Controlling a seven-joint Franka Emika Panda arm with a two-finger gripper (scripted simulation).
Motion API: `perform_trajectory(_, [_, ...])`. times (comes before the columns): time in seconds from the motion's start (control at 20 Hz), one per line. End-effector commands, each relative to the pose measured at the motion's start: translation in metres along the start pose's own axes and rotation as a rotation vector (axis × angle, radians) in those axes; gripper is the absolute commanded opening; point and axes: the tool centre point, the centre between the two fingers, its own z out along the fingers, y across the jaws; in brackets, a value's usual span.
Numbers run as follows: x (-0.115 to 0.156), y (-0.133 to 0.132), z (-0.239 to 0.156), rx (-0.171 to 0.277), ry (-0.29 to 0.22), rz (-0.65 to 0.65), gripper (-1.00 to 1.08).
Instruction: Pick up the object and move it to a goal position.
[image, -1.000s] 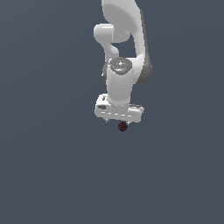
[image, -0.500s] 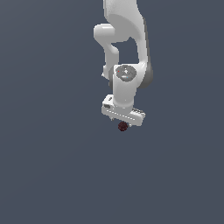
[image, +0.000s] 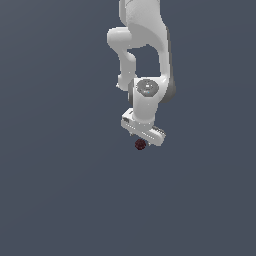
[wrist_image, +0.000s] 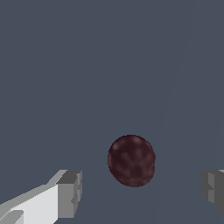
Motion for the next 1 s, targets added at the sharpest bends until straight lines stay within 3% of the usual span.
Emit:
perform_trajectory(0.0, [-0.004, 0.0, 0.004, -0.002, 0.0, 0.033, 1.0])
perform_trajectory(0.6, [-0.009, 0.001, 0.012, -0.004, -0.001, 0.069, 1.0])
perform_trajectory(0.95, [-0.01, 0.002, 0.041, -0.004, -0.001, 0.072, 1.0])
